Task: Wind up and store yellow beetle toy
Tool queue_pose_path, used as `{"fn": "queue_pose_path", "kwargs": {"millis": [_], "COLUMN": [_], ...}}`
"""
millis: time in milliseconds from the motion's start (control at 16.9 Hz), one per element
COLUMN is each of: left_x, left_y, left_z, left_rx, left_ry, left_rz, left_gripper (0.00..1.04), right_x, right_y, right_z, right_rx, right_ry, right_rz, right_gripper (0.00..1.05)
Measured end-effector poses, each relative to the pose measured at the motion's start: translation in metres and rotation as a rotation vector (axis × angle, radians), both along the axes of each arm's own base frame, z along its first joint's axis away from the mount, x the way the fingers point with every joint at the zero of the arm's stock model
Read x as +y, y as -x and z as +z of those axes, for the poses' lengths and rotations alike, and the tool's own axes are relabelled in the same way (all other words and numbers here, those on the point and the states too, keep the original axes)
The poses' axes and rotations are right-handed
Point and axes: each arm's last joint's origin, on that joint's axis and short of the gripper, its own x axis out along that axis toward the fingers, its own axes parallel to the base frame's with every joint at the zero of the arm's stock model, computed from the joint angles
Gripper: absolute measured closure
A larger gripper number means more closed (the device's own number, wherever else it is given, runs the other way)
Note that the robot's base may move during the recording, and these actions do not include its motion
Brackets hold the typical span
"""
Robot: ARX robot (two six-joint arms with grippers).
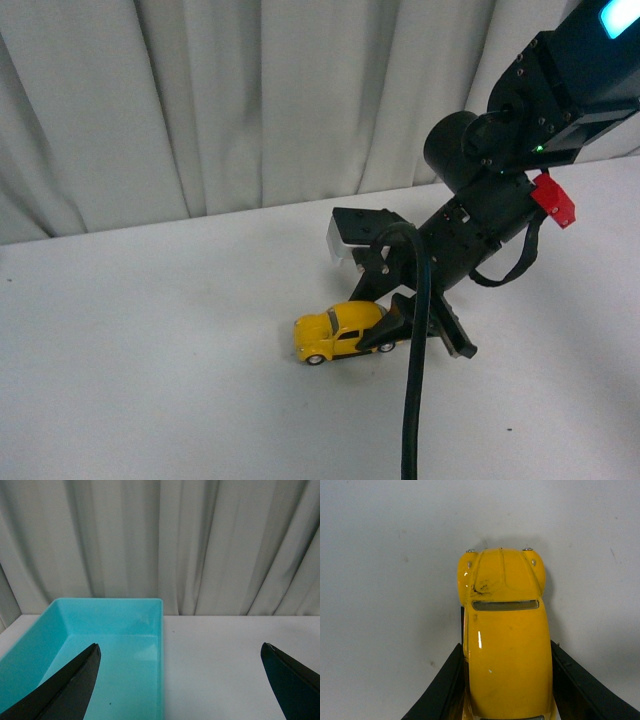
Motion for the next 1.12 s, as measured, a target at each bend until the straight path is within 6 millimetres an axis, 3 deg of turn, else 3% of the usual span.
{"fn": "queue_pose_path", "kwargs": {"millis": [59, 237, 947, 1124], "left_x": [0.0, 0.0, 0.0, 0.0], "left_y": [0.0, 0.0, 0.0, 0.0], "left_z": [0.0, 0.0, 0.0, 0.0], "left_rx": [0.0, 0.0, 0.0, 0.0], "left_ry": [0.0, 0.0, 0.0, 0.0], "left_rz": [0.0, 0.0, 0.0, 0.0], "left_gripper": [0.07, 0.07, 0.07, 0.07], "right_x": [-0.02, -0.039, -0.092, -0.117], "right_y": [0.005, 0.013, 0.067, 0.088], "right_z": [0.0, 0.001, 0.001, 0.002], "right_rx": [0.019, 0.025, 0.085, 0.119], "right_ry": [0.014, 0.038, 0.086, 0.108], "right_rz": [-0.047, -0.078, -0.208, -0.264], "right_gripper": [0.63, 0.63, 0.63, 0.63]}}
